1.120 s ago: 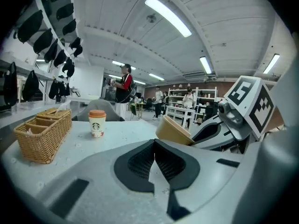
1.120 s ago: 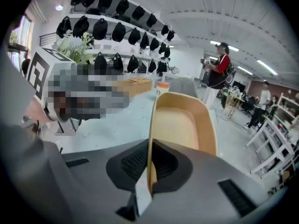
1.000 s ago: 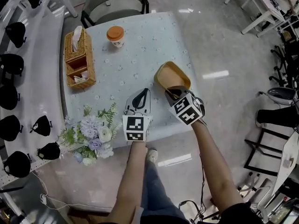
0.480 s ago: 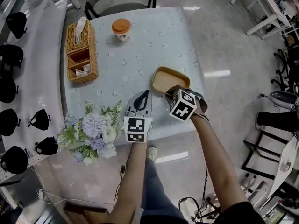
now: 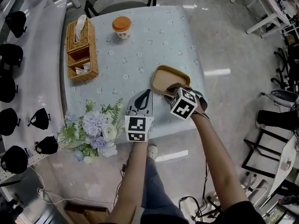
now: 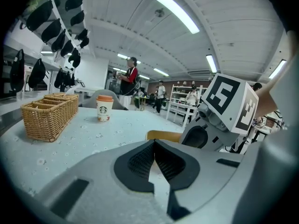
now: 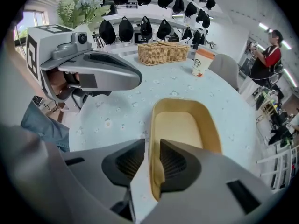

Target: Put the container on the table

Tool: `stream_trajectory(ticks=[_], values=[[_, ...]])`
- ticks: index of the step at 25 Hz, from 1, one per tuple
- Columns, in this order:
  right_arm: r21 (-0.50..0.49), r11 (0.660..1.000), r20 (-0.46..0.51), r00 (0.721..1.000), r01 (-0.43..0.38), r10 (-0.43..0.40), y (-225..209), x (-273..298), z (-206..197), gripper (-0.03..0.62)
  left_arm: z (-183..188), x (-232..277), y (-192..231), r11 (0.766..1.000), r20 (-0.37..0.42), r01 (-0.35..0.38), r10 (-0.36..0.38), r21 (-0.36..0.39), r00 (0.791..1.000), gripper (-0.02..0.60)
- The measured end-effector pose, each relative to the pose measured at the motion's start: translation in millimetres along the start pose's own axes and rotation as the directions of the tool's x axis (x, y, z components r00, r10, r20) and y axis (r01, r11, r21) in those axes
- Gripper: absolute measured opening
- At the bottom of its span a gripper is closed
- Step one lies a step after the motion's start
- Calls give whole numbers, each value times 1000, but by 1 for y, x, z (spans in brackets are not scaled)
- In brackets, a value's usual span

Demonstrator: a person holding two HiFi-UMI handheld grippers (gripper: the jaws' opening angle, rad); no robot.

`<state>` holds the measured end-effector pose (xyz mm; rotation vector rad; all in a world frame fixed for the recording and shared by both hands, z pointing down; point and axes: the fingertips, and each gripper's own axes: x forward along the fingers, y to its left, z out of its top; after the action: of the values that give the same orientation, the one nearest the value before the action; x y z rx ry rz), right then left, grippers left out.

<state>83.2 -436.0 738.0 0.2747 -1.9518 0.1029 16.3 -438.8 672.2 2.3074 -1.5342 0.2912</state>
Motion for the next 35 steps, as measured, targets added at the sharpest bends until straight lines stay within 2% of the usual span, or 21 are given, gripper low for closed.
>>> stream_trajectory(ticks=[4,11,15,18,22,26,29,35], values=[[10,1000,30,999,12,-13,0,-7,7,86,2,-1,-4,1000,-2,7,-7,2,1000,8],[85,995,122,991,50,-60,-7,-40,15,86,15,-5,-17,999,3,29,-29,22,1000,9],[201,976,215,969,81,-125,-15,-73,18,86,30,-10,-32,998,13,50,-51,41,999,9],[324,942,287,939,93,-191,-19,-101,15,84,44,-15,-45,996,24,68,-69,60,997,9],[467,876,387,863,120,-325,-26,-147,9,67,65,-28,-64,991,32,95,-98,92,995,9],[562,811,424,785,162,-451,-23,-196,2,40,87,-44,-85,982,41,127,-134,138,990,9],[629,754,446,706,191,-551,-16,-235,-3,11,106,-59,-101,974,56,147,-159,173,986,8],[731,640,453,535,235,-713,8,-312,-14,0,153,-95,-129,952,109,183,-215,244,971,9]])
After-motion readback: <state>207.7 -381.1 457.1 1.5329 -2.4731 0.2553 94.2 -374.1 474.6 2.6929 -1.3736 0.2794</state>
